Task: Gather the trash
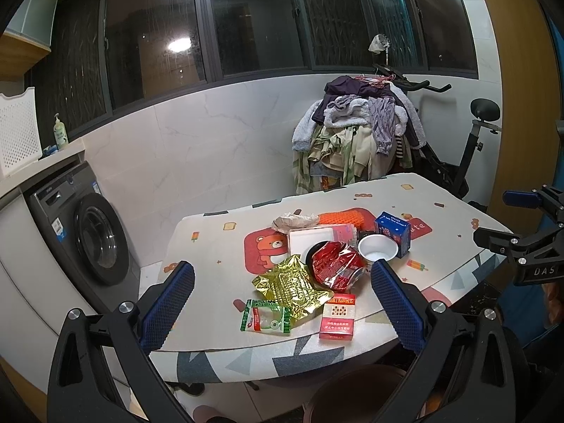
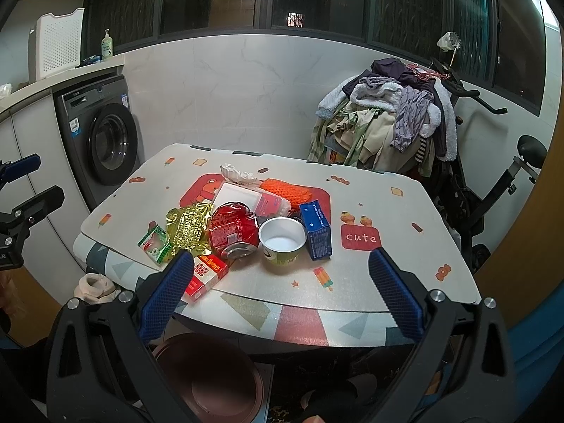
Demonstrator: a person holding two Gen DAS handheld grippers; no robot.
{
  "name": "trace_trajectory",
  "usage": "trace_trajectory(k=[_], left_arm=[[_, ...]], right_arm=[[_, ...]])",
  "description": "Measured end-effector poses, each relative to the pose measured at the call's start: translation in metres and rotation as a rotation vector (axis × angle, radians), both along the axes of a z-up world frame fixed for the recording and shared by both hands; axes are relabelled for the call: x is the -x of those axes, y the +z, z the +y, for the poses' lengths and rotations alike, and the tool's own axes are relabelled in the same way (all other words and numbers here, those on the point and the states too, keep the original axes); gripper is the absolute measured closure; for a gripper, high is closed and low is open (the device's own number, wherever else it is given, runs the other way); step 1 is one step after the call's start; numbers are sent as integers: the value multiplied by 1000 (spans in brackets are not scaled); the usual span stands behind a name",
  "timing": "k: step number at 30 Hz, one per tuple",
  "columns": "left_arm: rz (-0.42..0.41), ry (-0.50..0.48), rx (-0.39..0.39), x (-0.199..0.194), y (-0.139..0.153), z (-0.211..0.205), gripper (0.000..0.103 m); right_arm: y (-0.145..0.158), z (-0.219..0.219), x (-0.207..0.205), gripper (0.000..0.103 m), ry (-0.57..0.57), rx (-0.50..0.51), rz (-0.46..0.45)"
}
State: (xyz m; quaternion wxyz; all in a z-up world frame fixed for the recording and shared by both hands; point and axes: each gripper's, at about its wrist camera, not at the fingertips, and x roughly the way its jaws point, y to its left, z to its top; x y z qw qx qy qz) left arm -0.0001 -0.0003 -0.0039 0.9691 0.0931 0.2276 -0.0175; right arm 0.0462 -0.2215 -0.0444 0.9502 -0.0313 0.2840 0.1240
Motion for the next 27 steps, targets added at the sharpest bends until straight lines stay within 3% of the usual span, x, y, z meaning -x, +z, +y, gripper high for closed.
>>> trace_trajectory(k=[27], left_arm=[[3, 5, 2, 1, -3, -2, 5]], right_arm=[[-8, 7, -2, 6, -4, 6, 6]])
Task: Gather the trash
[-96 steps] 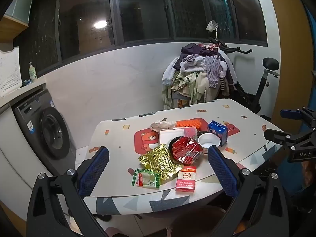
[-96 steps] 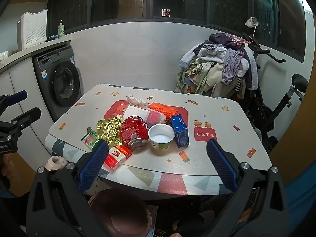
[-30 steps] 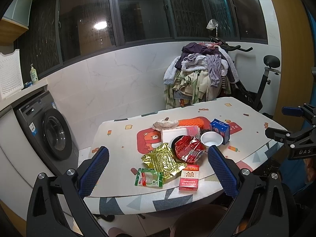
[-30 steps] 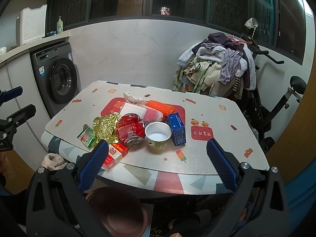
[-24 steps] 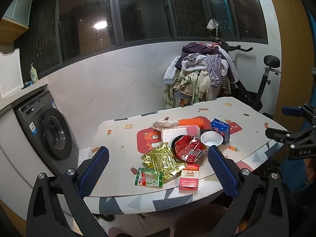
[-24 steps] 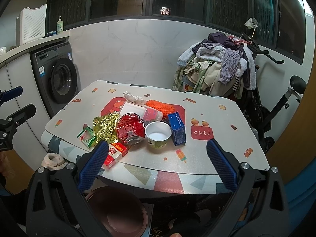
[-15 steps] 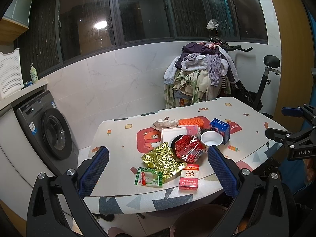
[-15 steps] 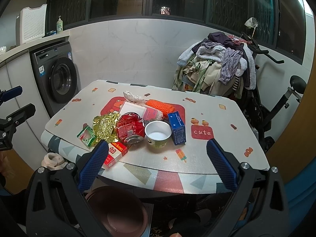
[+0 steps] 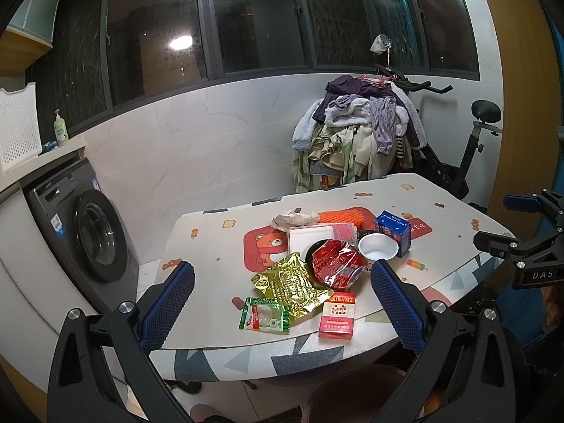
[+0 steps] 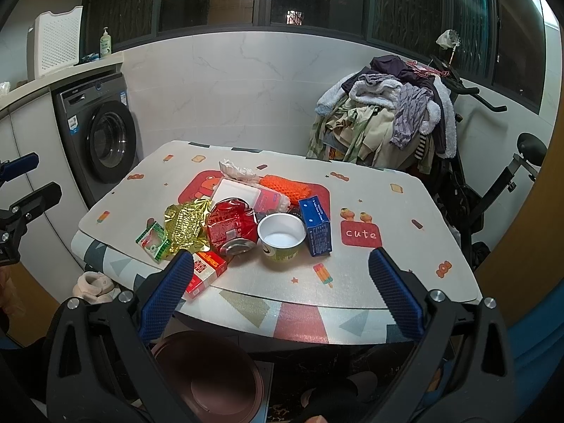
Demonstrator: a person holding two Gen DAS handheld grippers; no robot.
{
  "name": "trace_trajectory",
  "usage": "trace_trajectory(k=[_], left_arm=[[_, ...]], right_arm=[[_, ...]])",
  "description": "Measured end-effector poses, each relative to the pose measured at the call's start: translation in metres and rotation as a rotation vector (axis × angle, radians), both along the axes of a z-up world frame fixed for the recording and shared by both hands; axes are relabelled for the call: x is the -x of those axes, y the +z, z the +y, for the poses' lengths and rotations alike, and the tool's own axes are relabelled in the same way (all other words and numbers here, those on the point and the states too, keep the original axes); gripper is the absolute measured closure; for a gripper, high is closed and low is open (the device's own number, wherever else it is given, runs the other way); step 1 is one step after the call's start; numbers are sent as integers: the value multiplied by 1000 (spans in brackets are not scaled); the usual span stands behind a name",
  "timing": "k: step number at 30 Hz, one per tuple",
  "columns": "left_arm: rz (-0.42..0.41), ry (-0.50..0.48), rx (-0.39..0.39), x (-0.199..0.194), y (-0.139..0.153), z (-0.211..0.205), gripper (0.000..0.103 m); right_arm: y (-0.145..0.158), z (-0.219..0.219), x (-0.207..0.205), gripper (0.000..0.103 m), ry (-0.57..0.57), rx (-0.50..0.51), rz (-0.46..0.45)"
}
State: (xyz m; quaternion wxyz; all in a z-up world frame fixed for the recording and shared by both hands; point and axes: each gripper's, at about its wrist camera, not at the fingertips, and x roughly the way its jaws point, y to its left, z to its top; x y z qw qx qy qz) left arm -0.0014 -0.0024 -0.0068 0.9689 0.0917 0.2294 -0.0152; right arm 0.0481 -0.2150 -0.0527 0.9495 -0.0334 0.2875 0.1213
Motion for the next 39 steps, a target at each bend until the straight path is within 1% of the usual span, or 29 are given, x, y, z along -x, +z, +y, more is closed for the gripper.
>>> trace_trajectory(k=[3, 6, 8, 12, 15, 18, 19, 20, 23, 26, 28, 30, 33, 36, 37, 38, 39], left_arm=[[-13, 6, -31, 1, -7, -1, 5], [-1, -10, -53, -3, -18, 1, 5], [14, -24, -49, -8, -27, 9, 5], [66, -67, -23, -19, -46, 23, 5], [95, -65, -21, -30, -60, 36, 5], [101, -56, -28, -39, -72, 47, 5], [98, -53, -35, -42, -76, 51, 5], [96, -50, -42, -45, -80, 55, 5], [82, -39, -45, -52, -86, 66, 5], [70, -11, -28, -57, -90, 83, 5], [93, 14, -8, -63, -95, 93, 5], [119, 30, 12, -67, -100, 102, 5], [152, 54, 35, -70, -107, 111, 5], [174, 64, 77, -72, -112, 117, 5], [176, 66, 89, -73, -114, 118, 5], [179, 67, 99, -73, -115, 119, 5], [184, 70, 106, -74, -117, 120, 5]], right_arm=[[-8, 1, 1, 6, -2, -9, 3], [-18, 1, -2, 5, 2, -50, 7], [-28, 3, -8, 5, 16, -86, 40], [-48, 14, -20, 5, 26, -113, 88], [-66, 27, -35, 5, 48, -136, 153], [-90, 41, -55, 5, 78, -219, 251], [-96, 48, -60, 6, 85, -215, 276], [-103, 57, -66, 6, 90, -187, 295], [-118, 88, -79, 6, 90, -66, 314], [-130, 120, -93, 6, 129, -37, 340], [-136, 136, -103, 6, 120, -19, 347], [-144, 148, -114, 6, 107, -12, 371], [-163, 164, -135, 6, 64, -26, 453], [-175, 165, -150, 6, 0, -20, 494], [-180, 164, -156, 6, -22, -40, 513], [-183, 162, -159, 7, -34, -54, 526], [-185, 162, -161, 13, -40, -67, 535]])
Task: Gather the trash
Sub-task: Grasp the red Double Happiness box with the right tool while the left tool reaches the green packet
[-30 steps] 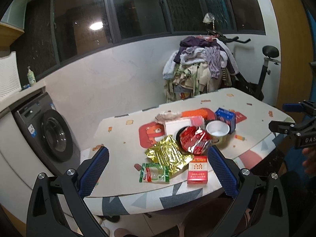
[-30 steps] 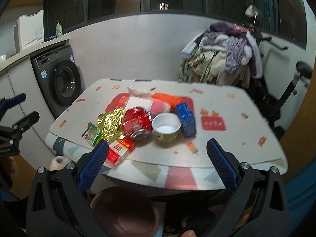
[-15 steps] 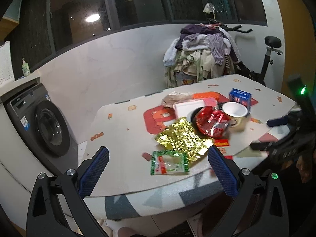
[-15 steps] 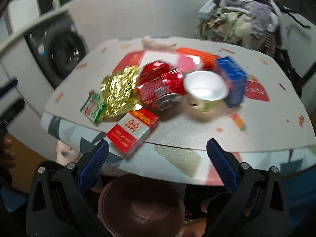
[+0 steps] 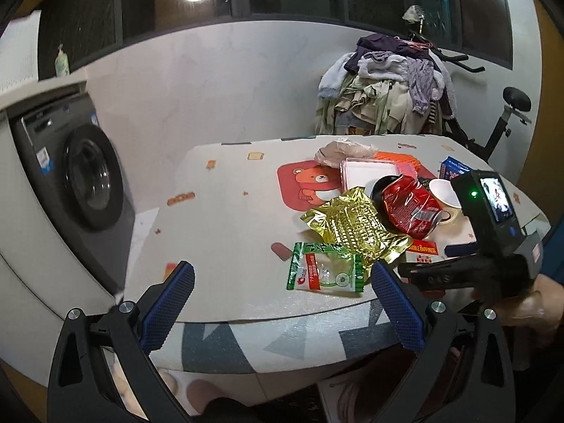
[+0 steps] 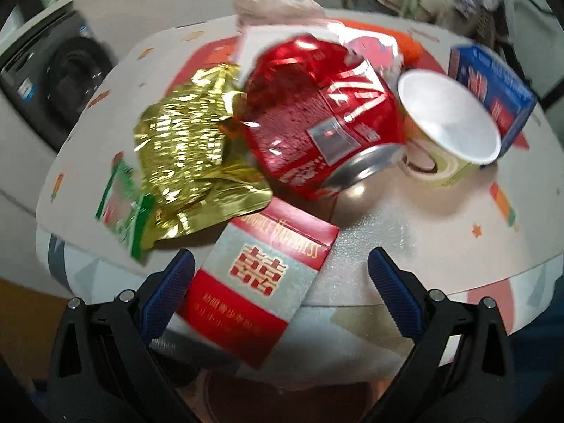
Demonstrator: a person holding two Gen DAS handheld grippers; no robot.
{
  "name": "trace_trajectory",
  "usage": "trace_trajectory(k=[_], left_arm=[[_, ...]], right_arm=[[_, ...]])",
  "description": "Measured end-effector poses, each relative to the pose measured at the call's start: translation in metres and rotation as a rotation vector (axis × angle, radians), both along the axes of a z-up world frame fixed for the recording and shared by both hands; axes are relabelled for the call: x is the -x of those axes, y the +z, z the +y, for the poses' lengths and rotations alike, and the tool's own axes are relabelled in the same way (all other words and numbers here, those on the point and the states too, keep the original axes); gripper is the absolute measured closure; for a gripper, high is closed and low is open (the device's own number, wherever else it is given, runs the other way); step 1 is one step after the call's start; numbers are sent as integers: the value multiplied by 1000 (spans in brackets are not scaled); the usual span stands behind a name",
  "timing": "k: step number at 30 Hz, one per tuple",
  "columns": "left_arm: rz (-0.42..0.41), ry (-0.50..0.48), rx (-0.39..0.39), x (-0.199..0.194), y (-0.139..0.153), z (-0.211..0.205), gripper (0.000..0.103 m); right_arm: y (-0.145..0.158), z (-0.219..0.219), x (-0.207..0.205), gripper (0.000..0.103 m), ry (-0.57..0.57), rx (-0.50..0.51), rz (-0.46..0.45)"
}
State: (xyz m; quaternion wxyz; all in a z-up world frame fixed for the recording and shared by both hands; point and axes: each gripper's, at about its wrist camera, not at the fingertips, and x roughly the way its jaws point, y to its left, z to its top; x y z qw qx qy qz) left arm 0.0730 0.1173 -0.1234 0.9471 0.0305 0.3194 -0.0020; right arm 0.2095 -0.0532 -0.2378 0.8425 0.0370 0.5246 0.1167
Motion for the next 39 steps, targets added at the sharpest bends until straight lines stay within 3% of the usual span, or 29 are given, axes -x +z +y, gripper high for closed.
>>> trace_trajectory(k=[2, 4, 11, 19, 24, 29, 33, 35, 36, 37, 39], left_arm=[[10, 1, 12, -2, -2, 0, 5], [21, -2, 31, -4, -5, 0, 5], [68, -38, 78, -21, -23, -4, 5], [226, -55, 159, -76, -77, 1, 5], [279, 5, 271, -104, -97, 17, 17], [306, -24, 270, -117, -107, 14, 27], [296, -45, 190, -118, -113, 2, 48], [289, -32, 159, -117, -114, 2, 74], [292, -32, 163, -117, -114, 4, 81], [301, -28, 167, -118, -114, 7, 97], [318, -38, 193, -117, -114, 11, 102]], right_arm=[[-2, -1, -1, 28, 7, 7, 0], [1, -1, 2, 36, 46, 25, -20], [4, -34, 24, 40, 86, -72, -47], [13, -68, 51, 41, 77, -114, -135], [17, -86, 55, 41, 54, -129, -161], [18, -105, 55, 41, 29, -137, -177], [13, -118, 57, 41, 6, -147, -166], [10, -120, 58, 41, -1, -151, -160], [9, -122, 59, 41, -2, -152, -158], [9, -122, 59, 41, -3, -152, -158], [9, -123, 60, 41, -5, -153, -158]])
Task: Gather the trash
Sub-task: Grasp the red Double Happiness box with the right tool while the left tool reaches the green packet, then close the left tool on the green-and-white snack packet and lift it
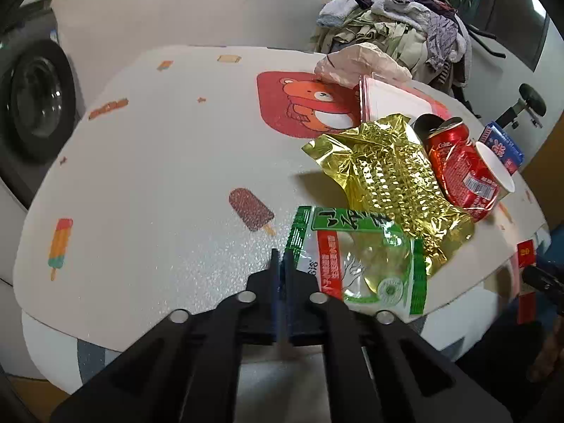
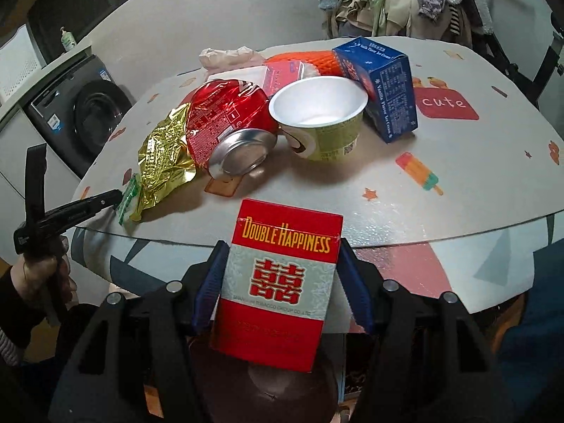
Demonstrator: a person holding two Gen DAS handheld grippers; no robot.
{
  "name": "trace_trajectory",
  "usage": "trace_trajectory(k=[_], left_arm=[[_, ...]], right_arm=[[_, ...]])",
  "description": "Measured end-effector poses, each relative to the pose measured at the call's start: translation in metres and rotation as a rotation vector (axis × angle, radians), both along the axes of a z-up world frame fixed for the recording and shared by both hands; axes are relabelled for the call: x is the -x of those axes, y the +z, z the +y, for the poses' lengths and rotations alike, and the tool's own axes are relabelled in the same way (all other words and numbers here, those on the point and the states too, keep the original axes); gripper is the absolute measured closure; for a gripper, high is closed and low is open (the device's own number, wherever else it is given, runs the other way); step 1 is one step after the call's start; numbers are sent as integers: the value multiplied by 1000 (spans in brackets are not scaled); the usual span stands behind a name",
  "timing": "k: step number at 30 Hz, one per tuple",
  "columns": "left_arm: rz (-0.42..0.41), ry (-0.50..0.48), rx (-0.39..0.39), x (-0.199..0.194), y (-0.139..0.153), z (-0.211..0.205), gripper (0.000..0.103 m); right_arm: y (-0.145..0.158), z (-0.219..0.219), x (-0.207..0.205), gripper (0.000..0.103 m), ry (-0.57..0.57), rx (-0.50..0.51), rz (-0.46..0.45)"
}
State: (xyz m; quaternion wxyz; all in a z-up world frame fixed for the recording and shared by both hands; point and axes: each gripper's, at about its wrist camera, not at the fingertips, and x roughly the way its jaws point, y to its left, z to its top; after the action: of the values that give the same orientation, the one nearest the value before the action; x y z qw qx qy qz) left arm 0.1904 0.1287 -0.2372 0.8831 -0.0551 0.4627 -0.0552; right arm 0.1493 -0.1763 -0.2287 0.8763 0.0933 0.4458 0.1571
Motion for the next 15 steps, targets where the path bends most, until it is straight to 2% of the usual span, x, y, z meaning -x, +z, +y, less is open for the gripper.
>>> trace_trajectory(k=[5, 10, 13, 15], left_arm=[[-30, -59, -40, 16, 14, -6, 102], [-83, -67, -32, 32, 37, -7, 102], [-39, -71, -3, 33, 37, -11, 101], [-8, -79, 18, 34, 33, -18, 92]], right_arm=[[6, -4, 4, 41, -8, -11, -18], [13, -9, 12, 41, -17, -20, -36], [16, -12, 18, 41, -23, -25, -45], [17, -13, 23, 41, -23, -26, -50]])
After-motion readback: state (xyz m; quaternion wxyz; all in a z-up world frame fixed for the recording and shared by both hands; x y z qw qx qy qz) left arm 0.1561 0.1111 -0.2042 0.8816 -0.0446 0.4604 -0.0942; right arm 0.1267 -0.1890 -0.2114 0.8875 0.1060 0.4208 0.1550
